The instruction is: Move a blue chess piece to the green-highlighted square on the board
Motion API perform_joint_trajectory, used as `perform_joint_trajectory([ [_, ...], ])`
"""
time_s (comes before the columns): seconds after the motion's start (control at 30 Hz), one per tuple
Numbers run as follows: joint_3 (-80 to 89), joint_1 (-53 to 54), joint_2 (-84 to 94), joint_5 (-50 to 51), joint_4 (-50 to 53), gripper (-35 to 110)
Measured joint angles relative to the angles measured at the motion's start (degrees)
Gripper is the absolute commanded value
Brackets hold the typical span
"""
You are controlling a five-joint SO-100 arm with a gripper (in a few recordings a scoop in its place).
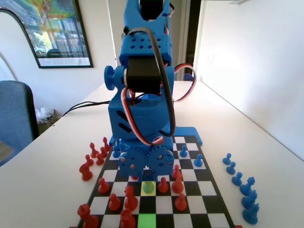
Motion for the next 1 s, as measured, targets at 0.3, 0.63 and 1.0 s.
perform_joint_trajectory([
  [0.3, 0.0, 0.0, -0.9, 0.0, -1.2, 11],
  [0.63, 0.0, 0.0, -1.0, 0.0, -0.9, 10],
  [1.0, -0.6, 0.0, -1.0, 0.0, -0.9, 10],
])
